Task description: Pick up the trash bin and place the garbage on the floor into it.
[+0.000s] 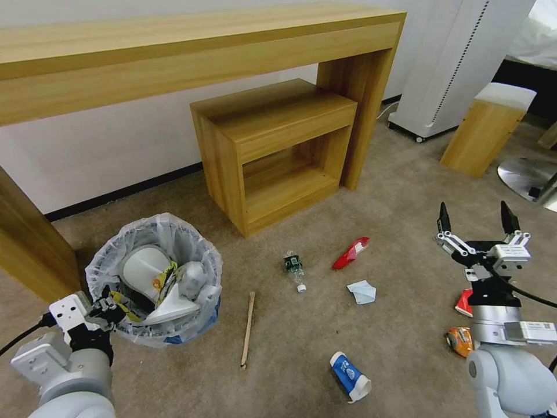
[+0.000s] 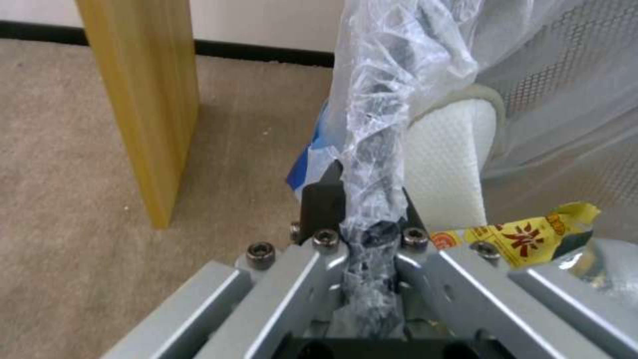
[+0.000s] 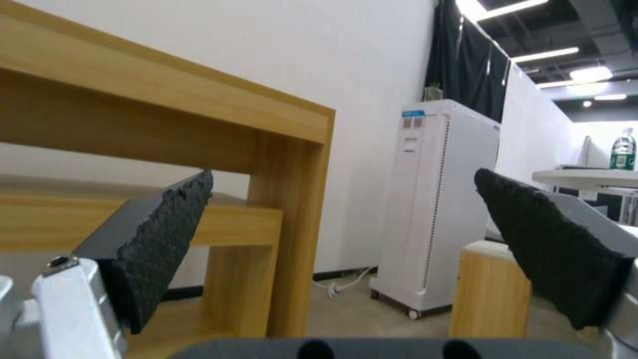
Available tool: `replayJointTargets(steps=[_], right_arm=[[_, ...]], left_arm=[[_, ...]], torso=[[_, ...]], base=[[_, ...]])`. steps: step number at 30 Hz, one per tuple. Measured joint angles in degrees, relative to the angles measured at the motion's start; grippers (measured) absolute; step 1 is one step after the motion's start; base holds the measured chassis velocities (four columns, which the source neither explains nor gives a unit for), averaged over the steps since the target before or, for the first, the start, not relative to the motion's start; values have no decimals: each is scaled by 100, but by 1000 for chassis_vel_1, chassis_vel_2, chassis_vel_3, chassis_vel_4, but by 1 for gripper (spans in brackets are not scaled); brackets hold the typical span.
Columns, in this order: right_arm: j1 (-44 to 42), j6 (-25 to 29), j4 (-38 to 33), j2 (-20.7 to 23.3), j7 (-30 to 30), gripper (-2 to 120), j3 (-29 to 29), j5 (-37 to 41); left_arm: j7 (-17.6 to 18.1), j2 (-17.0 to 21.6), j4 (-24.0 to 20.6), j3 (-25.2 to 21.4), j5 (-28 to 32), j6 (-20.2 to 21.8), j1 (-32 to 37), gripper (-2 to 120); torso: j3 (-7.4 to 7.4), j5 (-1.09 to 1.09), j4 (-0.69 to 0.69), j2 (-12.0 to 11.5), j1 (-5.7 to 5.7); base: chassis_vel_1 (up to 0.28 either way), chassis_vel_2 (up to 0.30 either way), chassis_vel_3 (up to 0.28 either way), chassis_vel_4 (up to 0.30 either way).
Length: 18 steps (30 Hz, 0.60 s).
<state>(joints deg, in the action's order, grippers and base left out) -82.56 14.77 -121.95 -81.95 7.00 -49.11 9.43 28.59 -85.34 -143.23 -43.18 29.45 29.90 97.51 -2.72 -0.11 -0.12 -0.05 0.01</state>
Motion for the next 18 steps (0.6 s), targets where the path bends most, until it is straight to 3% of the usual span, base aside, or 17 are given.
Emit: replayJointTargets(steps=[13,15,17,18], right_arm=[[-152,-630,-44,306,-164,100,291,-133],[-200,-836,-33,461,-182,100,387,-130],[-259,-1451,-17,766,-270,100,583,-92],[-259,-1451,-17,766,-270,100,583,-92]], left_arm=[[0,-32,0,44,-13,-6,107,0],[0,-34,0,51,-13,-6,137,0],[2,-25,0,44,-9,-3,205,0],[2,-25,0,44,-9,-3,205,0]], torso=[[-1,-2,0,0,0],[-1,-1,-1,0,0],[-1,0,0,0,0],[-1,0,0,0,0]], base=[[8,-7,-8,10],[0,0,0,0],[0,0,0,0],[0,0,0,0]])
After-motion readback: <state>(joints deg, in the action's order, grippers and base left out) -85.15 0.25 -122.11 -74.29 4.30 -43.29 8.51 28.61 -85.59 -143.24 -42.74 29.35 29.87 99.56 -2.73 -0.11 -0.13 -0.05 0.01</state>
